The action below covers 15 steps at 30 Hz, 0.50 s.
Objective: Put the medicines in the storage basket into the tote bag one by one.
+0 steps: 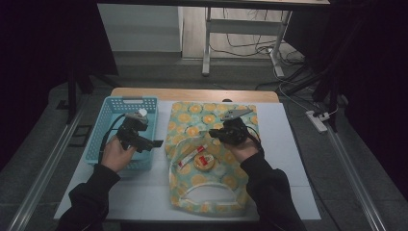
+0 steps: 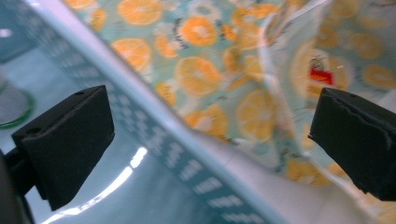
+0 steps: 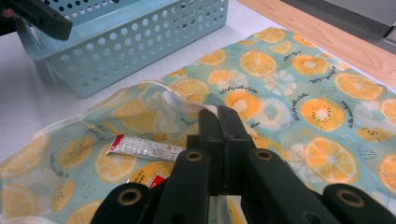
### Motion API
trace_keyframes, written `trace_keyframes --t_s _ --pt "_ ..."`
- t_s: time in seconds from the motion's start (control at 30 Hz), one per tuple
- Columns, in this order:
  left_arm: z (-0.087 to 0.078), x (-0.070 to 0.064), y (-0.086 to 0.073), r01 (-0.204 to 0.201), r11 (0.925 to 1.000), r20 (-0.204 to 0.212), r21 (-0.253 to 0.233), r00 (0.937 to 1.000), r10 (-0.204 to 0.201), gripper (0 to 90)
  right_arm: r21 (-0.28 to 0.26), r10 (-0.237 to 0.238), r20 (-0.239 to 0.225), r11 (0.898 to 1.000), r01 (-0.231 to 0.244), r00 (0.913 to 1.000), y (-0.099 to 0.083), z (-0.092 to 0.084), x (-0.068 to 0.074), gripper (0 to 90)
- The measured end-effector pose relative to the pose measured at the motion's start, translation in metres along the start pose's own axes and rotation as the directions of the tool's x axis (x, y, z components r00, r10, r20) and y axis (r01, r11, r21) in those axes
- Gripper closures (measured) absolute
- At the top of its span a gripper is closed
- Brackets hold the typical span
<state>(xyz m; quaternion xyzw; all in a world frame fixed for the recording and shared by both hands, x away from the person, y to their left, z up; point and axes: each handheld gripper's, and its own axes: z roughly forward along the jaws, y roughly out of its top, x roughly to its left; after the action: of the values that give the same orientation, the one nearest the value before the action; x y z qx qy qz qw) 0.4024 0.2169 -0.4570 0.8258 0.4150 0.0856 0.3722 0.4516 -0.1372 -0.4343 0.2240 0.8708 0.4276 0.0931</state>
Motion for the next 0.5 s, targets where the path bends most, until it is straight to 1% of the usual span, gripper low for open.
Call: trace_keyframes --t_s 0.1,0.23,0.3,0.4,0.5 --pt "-0.003 0.006 -0.002 0.018 0.9998 -0.02 -0.008 0.9996 -0.018 0.0 -0.001 0.001 0.0 1.0 -0.001 1.0 0.0 0.0 0.0 89.9" --pt "-0.005 0.015 -0.004 0.03 0.9995 -0.048 -0.006 0.9984 -0.03 0.0 -0.002 0.001 -0.002 1.0 -0.001 1.0 0.0 0.0 0.0 89.9" --pt "-0.006 0.02 -0.004 0.034 0.9994 -0.062 -0.012 0.9975 -0.034 0.0 0.0 -0.001 -0.004 1.0 0.001 1.0 0.0 0.0 0.0 89.9" --pt "-0.007 0.027 -0.005 0.045 0.9987 -0.07 -0.023 0.9964 -0.047 0.0 0.0 -0.001 -0.006 1.0 0.001 1.0 0.0 0.0 0.0 89.8" --pt "-0.007 0.033 -0.005 0.049 0.9987 -0.091 -0.013 0.9946 -0.05 0.0 -0.001 -0.002 -0.008 1.0 0.002 1.0 0.0 0.0 0.0 89.9"
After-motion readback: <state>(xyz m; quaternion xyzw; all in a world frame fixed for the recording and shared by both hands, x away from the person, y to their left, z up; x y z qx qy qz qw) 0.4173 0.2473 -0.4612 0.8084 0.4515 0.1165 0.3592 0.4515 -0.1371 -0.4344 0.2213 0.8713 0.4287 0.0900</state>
